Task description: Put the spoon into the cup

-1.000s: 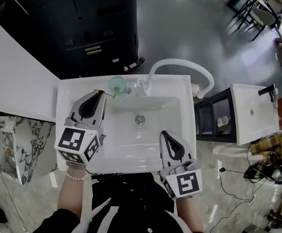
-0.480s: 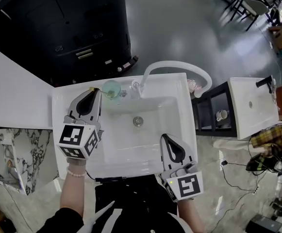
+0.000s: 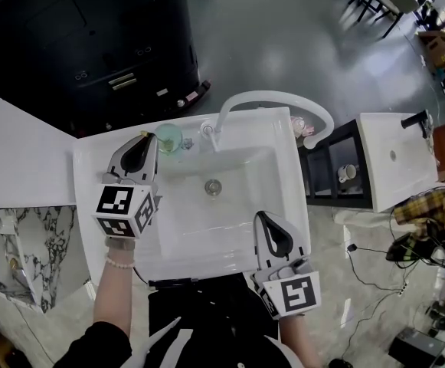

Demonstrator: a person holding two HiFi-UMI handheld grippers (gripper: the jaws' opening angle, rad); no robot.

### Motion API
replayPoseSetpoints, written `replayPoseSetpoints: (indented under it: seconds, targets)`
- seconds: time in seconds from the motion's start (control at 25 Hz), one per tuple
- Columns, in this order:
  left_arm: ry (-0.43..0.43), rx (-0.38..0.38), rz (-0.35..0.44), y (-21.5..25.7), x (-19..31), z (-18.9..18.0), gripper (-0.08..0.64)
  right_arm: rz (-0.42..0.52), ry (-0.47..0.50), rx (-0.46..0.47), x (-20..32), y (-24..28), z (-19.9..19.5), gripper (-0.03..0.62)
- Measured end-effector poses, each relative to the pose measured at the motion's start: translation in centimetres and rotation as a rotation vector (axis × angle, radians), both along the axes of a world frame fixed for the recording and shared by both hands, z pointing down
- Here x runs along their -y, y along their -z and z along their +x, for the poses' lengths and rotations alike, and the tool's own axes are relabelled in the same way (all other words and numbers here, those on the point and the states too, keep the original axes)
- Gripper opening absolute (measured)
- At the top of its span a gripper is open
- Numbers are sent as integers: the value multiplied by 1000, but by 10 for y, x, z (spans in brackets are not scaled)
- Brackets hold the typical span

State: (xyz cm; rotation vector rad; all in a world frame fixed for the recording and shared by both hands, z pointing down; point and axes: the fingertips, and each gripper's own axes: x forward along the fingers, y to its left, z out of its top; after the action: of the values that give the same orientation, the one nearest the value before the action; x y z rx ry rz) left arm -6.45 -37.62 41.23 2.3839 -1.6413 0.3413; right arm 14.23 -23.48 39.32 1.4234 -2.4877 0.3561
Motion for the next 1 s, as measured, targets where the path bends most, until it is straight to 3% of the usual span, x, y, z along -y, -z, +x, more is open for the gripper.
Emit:
replayPoseSetpoints:
  seconds: [0.44,1.0]
  targets:
    - [-14,-15,-44,-34,13,4,5,-28,-7,-8,3,-10,-2,0]
    - [-2,103,-19,-59,24,0,5,-42,-1,-5,8,-16,-7,0]
